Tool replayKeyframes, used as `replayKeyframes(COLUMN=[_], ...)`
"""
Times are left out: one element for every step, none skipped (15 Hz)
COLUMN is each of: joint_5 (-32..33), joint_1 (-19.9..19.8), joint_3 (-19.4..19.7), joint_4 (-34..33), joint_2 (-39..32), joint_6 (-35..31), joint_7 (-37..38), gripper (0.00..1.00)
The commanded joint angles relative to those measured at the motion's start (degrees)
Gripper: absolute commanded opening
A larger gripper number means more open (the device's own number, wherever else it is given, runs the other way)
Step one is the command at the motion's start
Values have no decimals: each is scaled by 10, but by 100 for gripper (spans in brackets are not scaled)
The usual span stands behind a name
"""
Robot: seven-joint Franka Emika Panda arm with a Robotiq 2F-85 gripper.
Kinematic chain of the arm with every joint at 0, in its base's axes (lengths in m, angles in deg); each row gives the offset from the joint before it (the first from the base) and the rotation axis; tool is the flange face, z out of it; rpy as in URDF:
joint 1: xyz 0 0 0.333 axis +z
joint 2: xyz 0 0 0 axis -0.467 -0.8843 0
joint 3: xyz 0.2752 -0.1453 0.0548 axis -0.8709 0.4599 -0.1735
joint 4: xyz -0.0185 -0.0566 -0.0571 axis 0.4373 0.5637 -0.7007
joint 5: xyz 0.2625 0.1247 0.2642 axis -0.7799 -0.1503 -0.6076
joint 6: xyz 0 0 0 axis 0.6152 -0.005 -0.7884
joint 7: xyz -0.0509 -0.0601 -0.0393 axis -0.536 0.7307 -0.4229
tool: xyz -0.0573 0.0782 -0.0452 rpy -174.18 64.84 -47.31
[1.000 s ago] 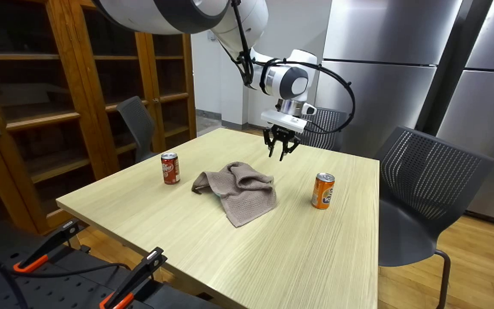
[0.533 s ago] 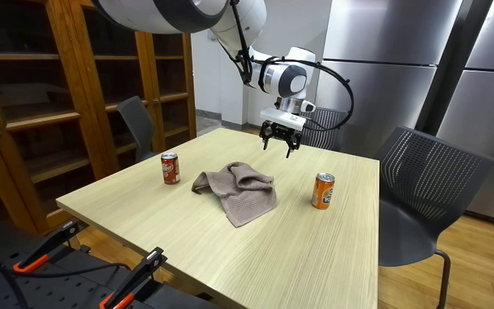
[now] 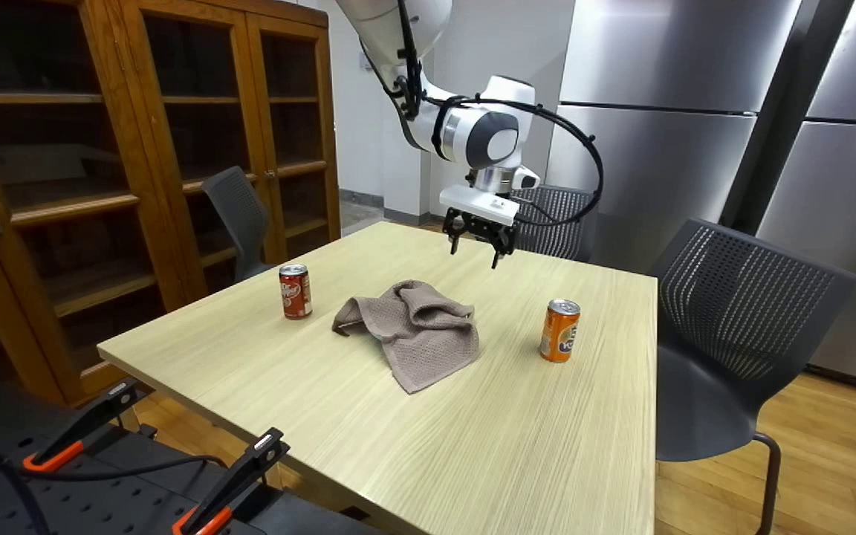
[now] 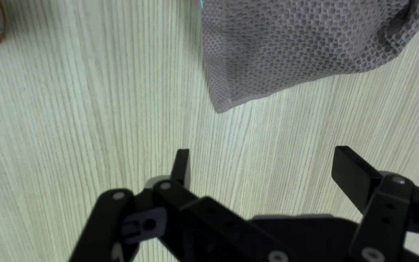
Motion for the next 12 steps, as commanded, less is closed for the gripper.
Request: replayKeyframes(joint_5=[-4, -4, -4, -3, 0, 2, 2, -1, -2, -3, -3, -3], joint_1=[-3, -3, -4, -2, 5, 7, 10, 7, 9, 7, 7, 8], joint_3=[-7, -7, -7, -4, 3, 6, 8, 6, 6, 5, 5, 5], joint_4=[135, 159, 184, 208, 234, 259, 285, 311, 337, 365, 393, 422], joint_2=[86, 100, 116, 131, 147, 163, 179, 195, 211, 226, 242, 257], joint_6=[-62, -75, -86, -95, -102, -111, -123, -138, -151, -166, -180, -198], joint_7=[9, 11, 12, 18, 32, 38, 46, 47, 52, 52, 54, 56], gripper=[100, 100, 100, 100, 100, 100, 100, 100, 100, 100, 100, 100])
